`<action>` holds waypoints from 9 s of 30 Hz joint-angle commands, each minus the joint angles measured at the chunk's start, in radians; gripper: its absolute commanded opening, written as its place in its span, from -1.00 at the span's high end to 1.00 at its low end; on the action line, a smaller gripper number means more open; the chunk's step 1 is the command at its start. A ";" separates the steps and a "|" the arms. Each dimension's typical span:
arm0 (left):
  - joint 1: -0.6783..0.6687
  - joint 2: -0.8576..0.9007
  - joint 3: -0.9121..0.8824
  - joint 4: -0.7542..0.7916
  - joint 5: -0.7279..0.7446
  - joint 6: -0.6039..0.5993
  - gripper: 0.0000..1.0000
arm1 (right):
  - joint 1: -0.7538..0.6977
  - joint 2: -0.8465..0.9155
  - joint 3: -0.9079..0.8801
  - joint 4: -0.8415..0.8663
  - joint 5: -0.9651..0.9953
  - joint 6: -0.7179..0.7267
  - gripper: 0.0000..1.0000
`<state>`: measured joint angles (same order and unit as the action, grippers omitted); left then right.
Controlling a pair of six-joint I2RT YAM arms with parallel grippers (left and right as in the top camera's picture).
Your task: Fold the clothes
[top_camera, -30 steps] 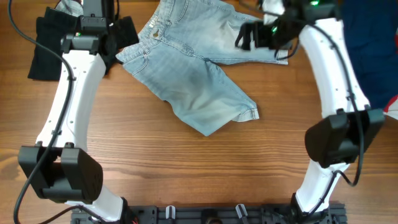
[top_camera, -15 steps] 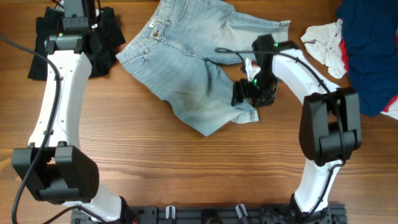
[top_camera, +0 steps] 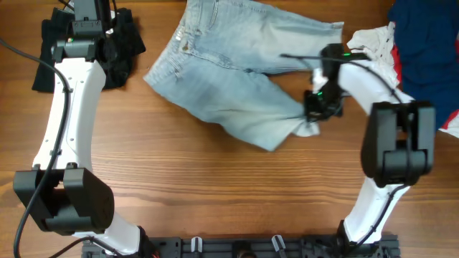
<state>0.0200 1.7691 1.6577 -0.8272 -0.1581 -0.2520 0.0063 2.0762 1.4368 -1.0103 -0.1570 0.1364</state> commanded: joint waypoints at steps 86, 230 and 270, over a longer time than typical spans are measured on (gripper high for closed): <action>0.047 0.430 -0.006 -0.029 0.370 0.217 0.92 | 0.182 -0.170 -0.177 -0.037 -0.223 0.104 0.00; 0.047 0.430 -0.006 -0.014 0.370 0.220 0.92 | 0.470 0.137 0.336 0.029 -0.262 -0.002 0.92; 0.047 0.430 -0.006 -0.005 0.371 0.217 0.92 | 0.358 -0.028 0.401 0.090 -0.387 -0.039 -0.21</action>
<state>0.0666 2.1918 1.6539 -0.8448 0.2066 -0.0212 0.3832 1.9915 1.8359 -0.9195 -0.4030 -0.0380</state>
